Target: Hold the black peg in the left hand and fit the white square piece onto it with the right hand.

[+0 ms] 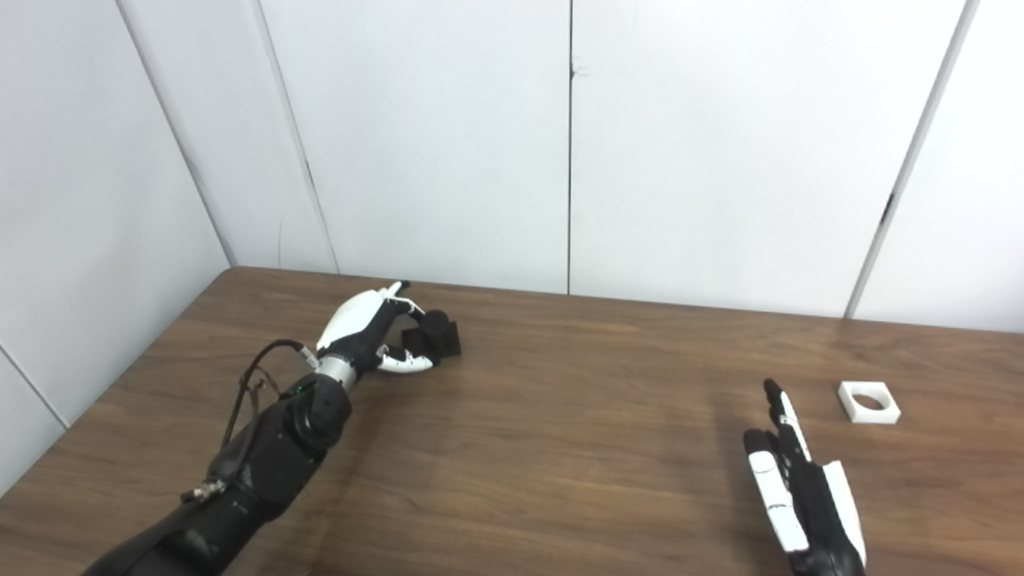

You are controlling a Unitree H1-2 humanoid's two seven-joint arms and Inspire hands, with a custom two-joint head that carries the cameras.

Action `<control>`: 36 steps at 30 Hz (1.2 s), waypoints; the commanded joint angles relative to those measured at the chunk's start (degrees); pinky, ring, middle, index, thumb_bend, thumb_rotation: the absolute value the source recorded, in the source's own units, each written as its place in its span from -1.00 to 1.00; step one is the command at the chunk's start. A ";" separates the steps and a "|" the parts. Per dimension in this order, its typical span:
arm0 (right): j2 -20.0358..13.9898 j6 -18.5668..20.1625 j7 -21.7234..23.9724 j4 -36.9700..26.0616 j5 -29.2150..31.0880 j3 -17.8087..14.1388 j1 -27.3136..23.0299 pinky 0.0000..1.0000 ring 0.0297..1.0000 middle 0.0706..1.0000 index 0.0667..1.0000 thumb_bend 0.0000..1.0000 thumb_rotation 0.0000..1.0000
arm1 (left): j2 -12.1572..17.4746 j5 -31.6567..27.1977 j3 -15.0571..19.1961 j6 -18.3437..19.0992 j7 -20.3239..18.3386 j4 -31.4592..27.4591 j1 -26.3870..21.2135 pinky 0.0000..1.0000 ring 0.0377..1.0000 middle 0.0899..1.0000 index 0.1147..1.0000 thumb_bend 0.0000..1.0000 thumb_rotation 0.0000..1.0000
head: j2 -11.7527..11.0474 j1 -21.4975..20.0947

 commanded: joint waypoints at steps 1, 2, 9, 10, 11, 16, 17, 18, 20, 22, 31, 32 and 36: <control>0.10 -1.49 0.13 -1.40 0.47 -0.04 -1.81 0.91 1.00 1.00 0.97 0.06 0.99 | -0.70 -1.37 -1.56 -2.02 -6.88 0.11 1.20 1.00 1.00 1.00 -0.15 0.04 -0.84 | 0.03 -0.12; 0.16 -1.43 0.14 -1.39 0.56 -0.03 -1.84 0.91 1.00 1.00 0.97 0.05 0.99 | -0.67 -2.00 -1.60 -2.62 -7.85 0.17 1.16 1.00 1.00 1.00 -0.15 0.04 -0.84 | 0.05 -0.18; 0.30 -1.39 -0.22 -1.26 -0.04 0.16 -1.98 0.92 1.00 1.00 0.96 0.03 0.96 | -1.04 -5.37 -2.57 -8.57 -13.75 2.07 0.75 1.00 1.00 1.00 -0.15 0.04 -0.84 | 0.17 -0.69; 0.27 -1.37 -0.25 -1.29 -0.17 0.16 -1.98 0.92 1.00 1.00 0.96 0.02 0.97 | -1.16 -5.67 -2.83 -9.30 -14.51 2.18 0.73 1.00 1.00 1.00 -0.15 0.04 -0.84 | 0.17 -0.69; 0.26 -1.43 -0.29 -1.27 -0.24 0.15 -2.00 0.92 1.00 1.00 0.96 0.02 0.98 | -1.28 -5.99 -3.06 -9.82 -15.34 2.28 0.70 1.00 1.00 1.00 -0.15 0.04 -0.84 | 0.21 -0.84; 0.37 -1.33 -0.37 -1.44 -0.50 0.21 -2.18 0.87 0.99 1.00 0.96 0.04 0.98 | -1.81 -5.72 -4.98 -11.96 -17.90 2.06 0.54 1.00 1.00 1.00 -0.15 0.04 -0.84 | 0.37 -1.20; 0.44 -1.14 -0.40 -1.59 -0.58 0.22 -2.16 0.88 1.00 1.00 0.96 0.05 0.97 | -2.04 -5.55 -5.40 -12.25 -18.19 1.91 0.57 1.00 1.00 1.00 -0.15 0.04 -0.83 | 0.40 -1.26; 0.49 -1.04 -0.41 -1.69 -0.64 0.23 -2.13 0.89 1.00 1.00 0.96 0.05 0.97 | -2.18 -5.45 -5.70 -12.44 -18.35 1.83 0.59 1.00 1.00 1.00 -0.15 0.04 -0.83 | 0.40 -1.26; 0.58 -0.83 -0.44 -1.82 -0.76 0.22 -2.09 0.89 1.00 1.00 0.96 0.05 0.97 | -2.46 -4.90 -6.78 -12.94 -18.85 1.49 0.62 1.00 1.00 1.00 -0.15 0.04 -0.83 | 0.46 -1.49; 0.61 -1.01 -0.57 -1.65 -1.00 0.16 -2.13 0.91 1.00 1.00 0.96 0.06 0.98 | -2.91 -4.38 -7.80 -13.55 -18.90 1.09 0.78 1.00 1.00 1.00 -0.15 0.04 -0.83 | 0.62 -1.94; 0.97 -1.25 -0.89 -1.83 -1.24 -0.04 -2.06 0.88 0.99 1.00 0.96 0.10 0.98 | -4.38 -3.50 -11.00 -15.25 -18.27 -1.02 1.99 1.00 1.00 1.00 -0.15 0.04 -0.83 | 0.97 -3.11; 1.00 -1.18 -0.88 -1.93 -1.26 -0.05 -2.04 0.88 0.99 1.00 0.96 0.12 0.98 | -4.58 -3.60 -11.26 -15.18 -18.53 -1.46 2.19 1.00 1.00 1.00 -0.15 0.04 -0.83 | 1.08 -3.43; 1.12 -1.17 -0.95 -2.24 -1.31 -0.07 -1.84 0.90 1.00 1.00 0.96 0.11 0.98 | -5.32 -4.06 -12.11 -15.04 -19.48 -2.89 2.88 1.00 1.00 1.00 -0.15 0.04 -0.83 | 1.29 -4.11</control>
